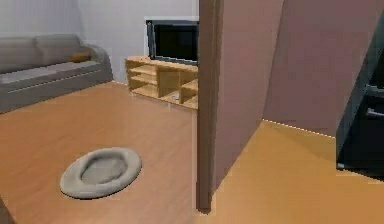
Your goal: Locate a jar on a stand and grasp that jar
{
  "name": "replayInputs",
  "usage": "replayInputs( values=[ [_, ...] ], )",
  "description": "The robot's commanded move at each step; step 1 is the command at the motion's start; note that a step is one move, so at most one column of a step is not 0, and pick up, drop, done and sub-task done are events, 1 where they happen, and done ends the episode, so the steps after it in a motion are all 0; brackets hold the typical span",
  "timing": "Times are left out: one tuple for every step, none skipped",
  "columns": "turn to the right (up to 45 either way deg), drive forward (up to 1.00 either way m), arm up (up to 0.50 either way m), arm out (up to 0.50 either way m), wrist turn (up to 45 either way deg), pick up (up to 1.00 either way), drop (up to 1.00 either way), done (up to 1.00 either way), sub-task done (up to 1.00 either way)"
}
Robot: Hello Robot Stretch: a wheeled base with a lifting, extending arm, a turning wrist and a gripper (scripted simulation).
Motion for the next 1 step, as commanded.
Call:
replayInputs(
  values=[
    [0.0,0.2,0.0,0.0,0.0,0.0,0.0,0.0,0.0]
  ],
)
